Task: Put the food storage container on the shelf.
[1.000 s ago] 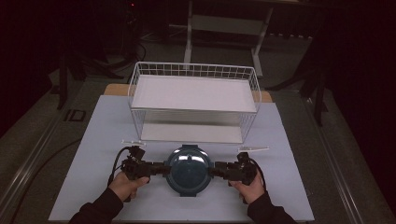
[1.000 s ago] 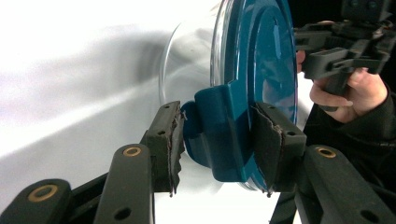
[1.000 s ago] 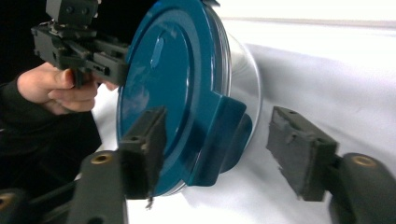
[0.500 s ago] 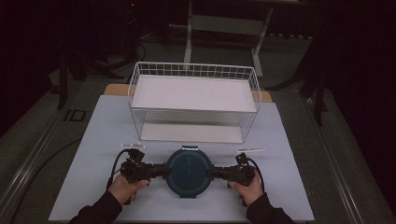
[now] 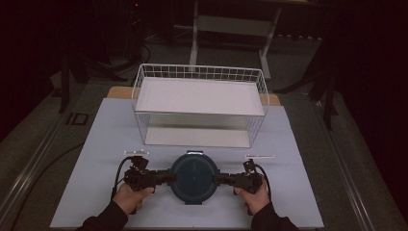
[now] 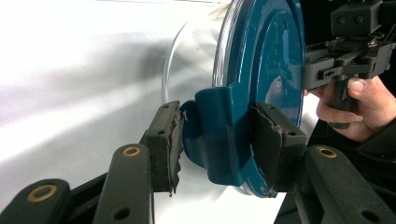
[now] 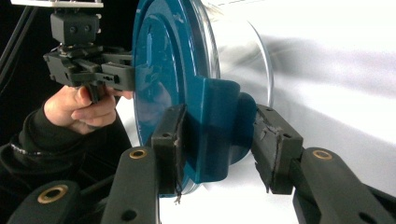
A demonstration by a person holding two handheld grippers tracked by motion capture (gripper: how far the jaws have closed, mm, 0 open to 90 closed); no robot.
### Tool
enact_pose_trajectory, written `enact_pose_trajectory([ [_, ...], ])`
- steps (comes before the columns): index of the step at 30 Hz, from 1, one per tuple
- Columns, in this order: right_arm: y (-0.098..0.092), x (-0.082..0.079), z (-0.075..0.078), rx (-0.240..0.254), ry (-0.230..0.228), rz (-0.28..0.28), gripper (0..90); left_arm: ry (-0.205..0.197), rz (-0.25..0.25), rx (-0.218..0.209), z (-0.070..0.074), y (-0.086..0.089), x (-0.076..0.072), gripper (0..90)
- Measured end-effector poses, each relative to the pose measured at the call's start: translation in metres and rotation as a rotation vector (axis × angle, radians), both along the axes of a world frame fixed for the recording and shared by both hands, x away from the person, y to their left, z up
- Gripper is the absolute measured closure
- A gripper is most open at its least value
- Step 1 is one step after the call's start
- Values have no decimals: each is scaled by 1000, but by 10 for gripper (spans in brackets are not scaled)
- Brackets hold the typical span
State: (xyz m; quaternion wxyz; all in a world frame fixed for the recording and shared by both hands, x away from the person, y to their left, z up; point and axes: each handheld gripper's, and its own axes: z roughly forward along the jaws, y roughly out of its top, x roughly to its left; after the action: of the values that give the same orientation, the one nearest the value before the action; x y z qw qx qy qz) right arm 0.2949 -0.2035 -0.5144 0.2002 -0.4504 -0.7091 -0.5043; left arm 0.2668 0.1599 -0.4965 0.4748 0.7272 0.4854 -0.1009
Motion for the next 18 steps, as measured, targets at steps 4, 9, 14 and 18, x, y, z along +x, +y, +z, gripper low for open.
enact_pose_trajectory([
  [4, 1, 0, 2, -5, -5, 8, 568, 11, 17, 4, 2, -1, -4, 555],
  [9, 1, 1, 5, -14, -26, 4, 569, -5, 22, 4, 4, -1, -1, 559],
  [14, 0, 4, 11, -14, -52, -1, 569, -30, 13, 0, 8, -2, 3, 558],
  [18, -1, 12, 16, -10, -69, -4, 569, -62, 0, 4, 14, -3, 12, 558],
])
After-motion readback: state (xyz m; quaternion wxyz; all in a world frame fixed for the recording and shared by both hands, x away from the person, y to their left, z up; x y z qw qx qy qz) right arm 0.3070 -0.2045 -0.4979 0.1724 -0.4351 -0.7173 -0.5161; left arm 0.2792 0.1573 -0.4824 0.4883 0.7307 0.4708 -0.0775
